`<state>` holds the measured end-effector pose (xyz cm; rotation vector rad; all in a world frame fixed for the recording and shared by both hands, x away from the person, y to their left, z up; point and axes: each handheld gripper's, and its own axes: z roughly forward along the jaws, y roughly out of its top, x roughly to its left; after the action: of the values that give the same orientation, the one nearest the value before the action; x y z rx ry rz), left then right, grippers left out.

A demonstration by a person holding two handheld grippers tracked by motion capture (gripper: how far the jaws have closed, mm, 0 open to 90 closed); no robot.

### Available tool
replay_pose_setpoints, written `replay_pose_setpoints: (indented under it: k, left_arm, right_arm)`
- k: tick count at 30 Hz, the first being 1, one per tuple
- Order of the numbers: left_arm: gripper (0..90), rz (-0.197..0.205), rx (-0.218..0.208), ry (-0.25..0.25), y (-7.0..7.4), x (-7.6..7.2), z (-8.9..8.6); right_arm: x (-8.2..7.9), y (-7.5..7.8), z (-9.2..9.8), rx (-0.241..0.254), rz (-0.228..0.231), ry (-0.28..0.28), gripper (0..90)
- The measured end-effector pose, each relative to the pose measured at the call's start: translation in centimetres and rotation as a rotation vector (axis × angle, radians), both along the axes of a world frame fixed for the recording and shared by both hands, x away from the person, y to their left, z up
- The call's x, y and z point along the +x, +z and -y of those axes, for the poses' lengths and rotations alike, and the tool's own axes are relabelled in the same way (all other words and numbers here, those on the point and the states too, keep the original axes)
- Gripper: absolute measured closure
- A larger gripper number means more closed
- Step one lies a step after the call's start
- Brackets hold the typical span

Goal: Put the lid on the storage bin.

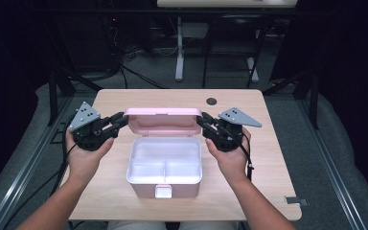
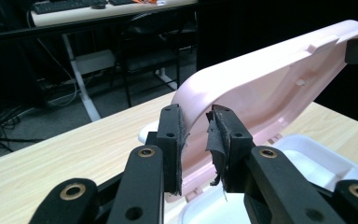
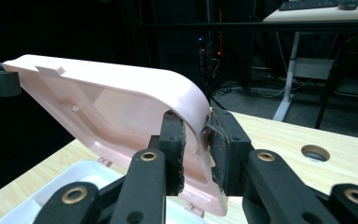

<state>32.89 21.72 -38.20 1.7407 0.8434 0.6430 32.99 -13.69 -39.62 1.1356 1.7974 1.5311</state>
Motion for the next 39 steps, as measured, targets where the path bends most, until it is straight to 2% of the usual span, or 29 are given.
replay_pose_setpoints:
  k: [10,16,25,39]
  left_arm:
    - [73.9,-0.008,0.005,-0.016,-0.5,-1.1,-0.2]
    - [73.4,-0.013,0.008,-0.019,-0.6,-1.5,-0.3]
    - [73.2,-0.026,-0.008,-0.027,-1.2,-1.9,-0.5]
    - [72.2,-0.028,-0.028,-0.026,-1.6,-3.6,-0.8]
  right_arm:
    - [-1.2,-0.2,0.0,-0.018,-0.006,0.015,73.4]
    - [-1.5,-0.3,0.1,-0.008,-0.019,0.019,72.5]
    - [-2.1,-0.7,0.0,-0.016,-0.007,0.018,72.1]
    - [-2.9,-1.0,0.1,-0.042,0.0,0.032,71.7]
